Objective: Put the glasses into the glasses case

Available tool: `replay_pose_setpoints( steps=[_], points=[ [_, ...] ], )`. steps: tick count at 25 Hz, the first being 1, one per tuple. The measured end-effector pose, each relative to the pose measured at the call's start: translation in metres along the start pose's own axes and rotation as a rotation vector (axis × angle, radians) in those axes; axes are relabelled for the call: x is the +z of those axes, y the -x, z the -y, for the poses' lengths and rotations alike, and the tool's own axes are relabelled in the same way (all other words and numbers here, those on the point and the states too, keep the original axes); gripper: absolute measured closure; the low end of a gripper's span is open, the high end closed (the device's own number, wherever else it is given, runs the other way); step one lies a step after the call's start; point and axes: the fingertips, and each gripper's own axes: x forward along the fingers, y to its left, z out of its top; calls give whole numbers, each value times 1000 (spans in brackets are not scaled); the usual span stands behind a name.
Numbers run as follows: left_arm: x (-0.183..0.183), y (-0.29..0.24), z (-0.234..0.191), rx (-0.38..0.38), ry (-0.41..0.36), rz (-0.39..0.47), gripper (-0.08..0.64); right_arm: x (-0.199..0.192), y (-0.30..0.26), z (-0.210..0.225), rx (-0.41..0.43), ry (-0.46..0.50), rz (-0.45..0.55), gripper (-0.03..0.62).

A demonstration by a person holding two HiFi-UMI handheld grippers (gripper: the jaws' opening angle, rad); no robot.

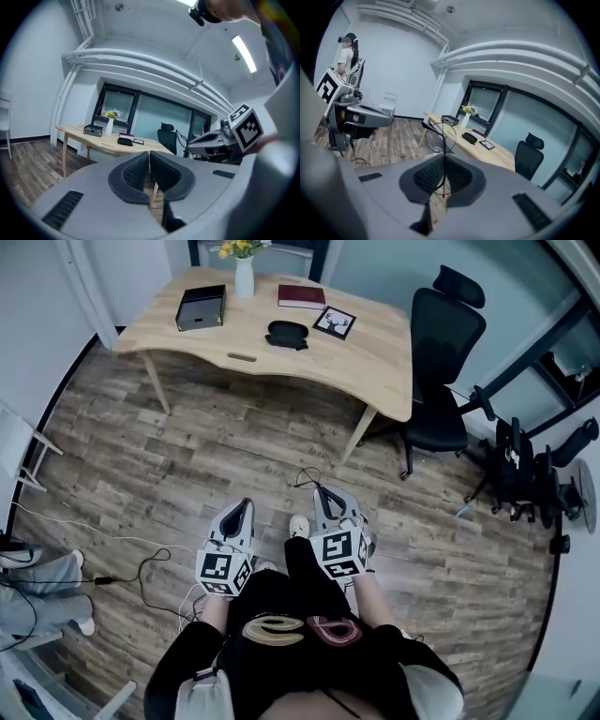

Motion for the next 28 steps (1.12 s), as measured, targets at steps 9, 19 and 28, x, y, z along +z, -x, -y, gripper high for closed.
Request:
replay_pose_setpoints(
  steps=[9, 19, 28],
  points=[
    [-8, -36, -7, 34, -13, -42, 541, -4, -39, 29, 29, -9, 5, 577],
    [15, -113, -11, 66, -18, -25, 541, 7, -96, 81, 96, 31, 23, 577],
    [23, -181, -9, 116, -1, -21, 541, 4, -140, 139, 138, 67, 45, 577]
  ],
)
